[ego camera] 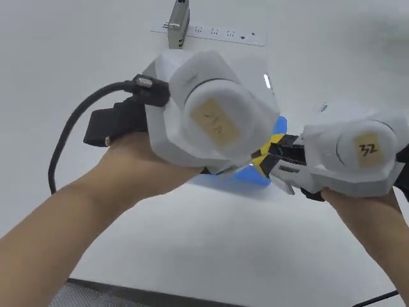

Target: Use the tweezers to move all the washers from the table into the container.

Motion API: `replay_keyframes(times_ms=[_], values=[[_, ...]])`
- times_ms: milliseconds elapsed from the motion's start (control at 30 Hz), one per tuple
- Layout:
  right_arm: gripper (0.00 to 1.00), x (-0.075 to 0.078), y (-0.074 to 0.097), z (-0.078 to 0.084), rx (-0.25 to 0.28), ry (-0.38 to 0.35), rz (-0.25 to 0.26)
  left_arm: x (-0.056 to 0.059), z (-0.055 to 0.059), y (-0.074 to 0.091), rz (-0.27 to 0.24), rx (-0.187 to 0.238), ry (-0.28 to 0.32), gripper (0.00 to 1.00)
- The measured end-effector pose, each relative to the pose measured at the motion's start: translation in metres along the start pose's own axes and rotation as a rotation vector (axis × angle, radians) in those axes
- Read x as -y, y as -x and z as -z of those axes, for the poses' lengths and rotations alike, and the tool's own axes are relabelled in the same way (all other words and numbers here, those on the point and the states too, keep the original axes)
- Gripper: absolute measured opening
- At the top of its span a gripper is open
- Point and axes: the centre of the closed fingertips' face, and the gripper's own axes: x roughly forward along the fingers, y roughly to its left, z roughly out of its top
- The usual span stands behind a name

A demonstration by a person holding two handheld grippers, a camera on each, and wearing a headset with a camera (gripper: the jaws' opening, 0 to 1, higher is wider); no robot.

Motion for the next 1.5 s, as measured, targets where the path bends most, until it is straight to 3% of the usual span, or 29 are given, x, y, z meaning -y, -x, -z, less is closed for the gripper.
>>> replay_keyframes(times_ms=[200,367,567,733,933,1067,1233,1400,1467,1500], values=[[0.13,-0.019,0.026,-0.010,0.010,0.035,0.007,0.020,-0.014,0.026,0.056,0.055,-0.027,0.00],[0.09,-0.042,0.036,-0.001,-0.037,0.121,-0.026,0.040,-0.007,0.038,0.125,0.052,-0.054,0.00],[0.09,-0.062,0.031,0.016,-0.077,0.135,-0.052,0.059,0.016,0.037,0.166,0.014,-0.067,0.00],[0.08,-0.078,0.021,0.039,-0.142,0.138,-0.088,0.074,0.047,0.027,0.225,-0.021,-0.050,0.00],[0.08,-0.088,0.004,0.055,-0.166,0.106,-0.106,0.079,0.085,0.016,0.271,-0.104,-0.064,0.00],[0.08,-0.094,-0.004,0.060,-0.175,0.078,-0.130,0.082,0.103,0.011,0.292,-0.158,-0.092,0.00],[0.08,-0.098,0.004,0.055,-0.162,0.074,-0.141,0.084,0.119,0.010,0.303,-0.208,-0.078,0.00],[0.11,-0.095,0.029,0.044,-0.117,0.011,-0.125,0.083,0.136,0.005,0.304,-0.246,-0.048,0.00],[0.13,-0.091,0.042,0.041,-0.100,-0.016,-0.100,0.083,0.148,0.003,0.307,-0.288,-0.067,0.00],[0.14,-0.089,0.048,0.038,-0.087,-0.042,-0.088,0.085,0.157,0.003,0.319,-0.333,-0.073,0.00]])
